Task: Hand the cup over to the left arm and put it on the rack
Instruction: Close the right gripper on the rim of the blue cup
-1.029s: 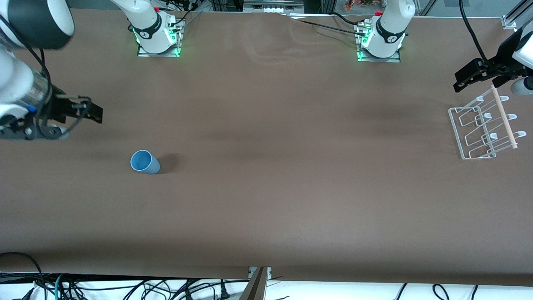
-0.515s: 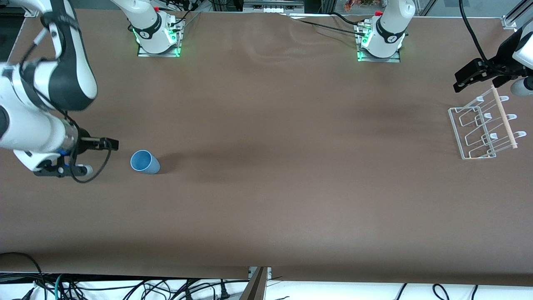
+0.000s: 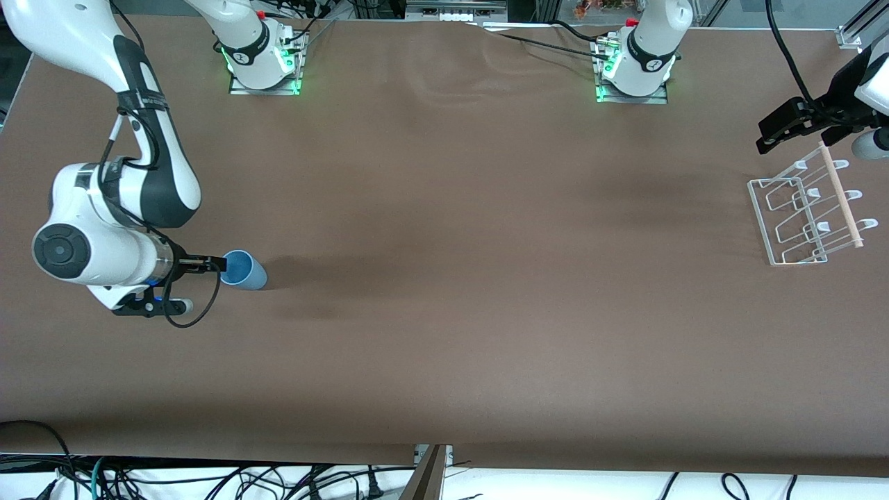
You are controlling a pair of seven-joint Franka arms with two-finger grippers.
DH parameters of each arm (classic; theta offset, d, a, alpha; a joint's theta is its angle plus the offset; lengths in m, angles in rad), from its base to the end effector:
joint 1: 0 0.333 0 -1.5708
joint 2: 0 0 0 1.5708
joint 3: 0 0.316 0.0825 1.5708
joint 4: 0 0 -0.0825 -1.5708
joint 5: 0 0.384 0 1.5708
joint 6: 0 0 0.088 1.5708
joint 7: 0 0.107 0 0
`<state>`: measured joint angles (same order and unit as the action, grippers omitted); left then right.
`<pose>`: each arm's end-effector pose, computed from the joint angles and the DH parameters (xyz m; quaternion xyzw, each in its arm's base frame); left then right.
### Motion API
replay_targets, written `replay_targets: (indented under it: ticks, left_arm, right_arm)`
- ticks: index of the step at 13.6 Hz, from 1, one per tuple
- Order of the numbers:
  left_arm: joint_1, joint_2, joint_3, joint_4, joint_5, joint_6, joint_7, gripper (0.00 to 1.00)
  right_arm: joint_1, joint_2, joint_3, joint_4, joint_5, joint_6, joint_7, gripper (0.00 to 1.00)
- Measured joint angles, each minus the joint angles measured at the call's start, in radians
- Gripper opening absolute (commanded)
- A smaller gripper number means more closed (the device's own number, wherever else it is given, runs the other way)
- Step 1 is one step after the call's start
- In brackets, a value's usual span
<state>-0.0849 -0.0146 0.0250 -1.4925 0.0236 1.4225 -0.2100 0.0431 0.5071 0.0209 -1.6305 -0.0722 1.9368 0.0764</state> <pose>0.5337 -0.0291 0.6563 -0.9966 -0.0764 0.0259 0.0152 0.6579 0.0357 0.3103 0.9946 0.0093 -0.0979 0.0340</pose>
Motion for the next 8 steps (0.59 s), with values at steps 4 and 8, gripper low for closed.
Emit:
replay_targets:
  ticks: [4, 8]
  left_arm:
    - [-0.001, 0.005, -0.001, 0.0, 0.012, 0.0, 0.0, 1.0]
    - [-0.005, 0.008, -0.002, 0.0, 0.013, 0.022, 0.0, 1.0]
  right_arm:
    - [0.0, 0.0, 0.001, -0.084, 0.022, 0.075, 0.0, 1.0]
    - [0.0, 0.0, 0.001, -0.129, 0.03, 0.134, 0.0, 0.99]
